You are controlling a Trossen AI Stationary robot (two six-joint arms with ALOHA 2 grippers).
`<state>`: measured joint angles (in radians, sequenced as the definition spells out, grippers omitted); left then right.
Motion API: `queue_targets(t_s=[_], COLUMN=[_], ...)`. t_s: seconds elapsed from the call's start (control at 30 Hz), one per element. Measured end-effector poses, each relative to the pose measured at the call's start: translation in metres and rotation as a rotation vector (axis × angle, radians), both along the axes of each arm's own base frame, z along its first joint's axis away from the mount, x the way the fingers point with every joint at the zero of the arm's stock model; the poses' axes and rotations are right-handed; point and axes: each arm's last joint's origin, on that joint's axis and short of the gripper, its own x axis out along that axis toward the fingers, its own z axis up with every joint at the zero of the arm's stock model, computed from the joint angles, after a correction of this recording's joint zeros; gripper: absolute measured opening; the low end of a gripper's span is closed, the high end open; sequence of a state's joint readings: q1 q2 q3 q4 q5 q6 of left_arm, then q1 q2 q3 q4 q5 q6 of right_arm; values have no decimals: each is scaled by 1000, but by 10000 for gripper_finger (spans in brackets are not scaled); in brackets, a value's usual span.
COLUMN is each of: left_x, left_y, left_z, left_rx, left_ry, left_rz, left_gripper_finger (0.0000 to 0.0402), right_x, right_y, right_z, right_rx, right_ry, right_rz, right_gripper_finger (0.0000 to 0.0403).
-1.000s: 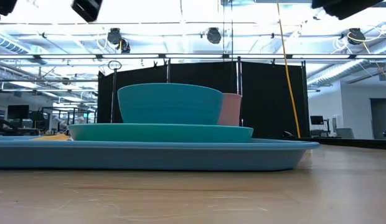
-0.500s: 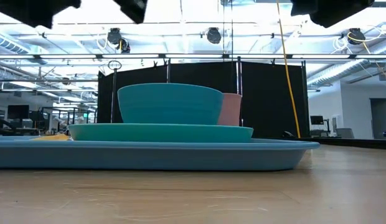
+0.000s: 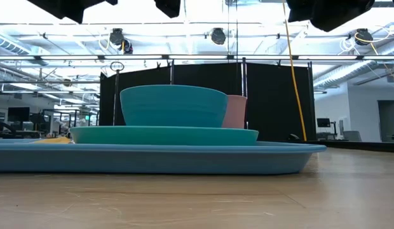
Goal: Set up tray
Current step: Put the yellow knife on the blue serving tray to the left of the orange spoon
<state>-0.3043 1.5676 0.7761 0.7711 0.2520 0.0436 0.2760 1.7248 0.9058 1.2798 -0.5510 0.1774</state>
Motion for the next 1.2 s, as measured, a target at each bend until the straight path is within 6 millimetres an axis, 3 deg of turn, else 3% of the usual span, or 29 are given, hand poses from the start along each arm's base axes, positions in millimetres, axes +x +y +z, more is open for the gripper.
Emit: queue_targets(t_s=[0.4,0.83,1.2], left_x=[2,4,4], left_y=[-3,2,4], left_z=[6,8,8], left_rx=[-9,-11,-27], left_ry=[-14,-33,-24], left_rz=[-18,75,26], left_gripper_finger=[264,257,229], right_x=[6,10,10], right_y=[-6,-10,-12], right_z=[-7,-2,-2], right_rx=[-22,-19,-26], right_ry=[41,12,11], right_rz=[-78,-154,-127], right_gripper_finger=[49,49,49])
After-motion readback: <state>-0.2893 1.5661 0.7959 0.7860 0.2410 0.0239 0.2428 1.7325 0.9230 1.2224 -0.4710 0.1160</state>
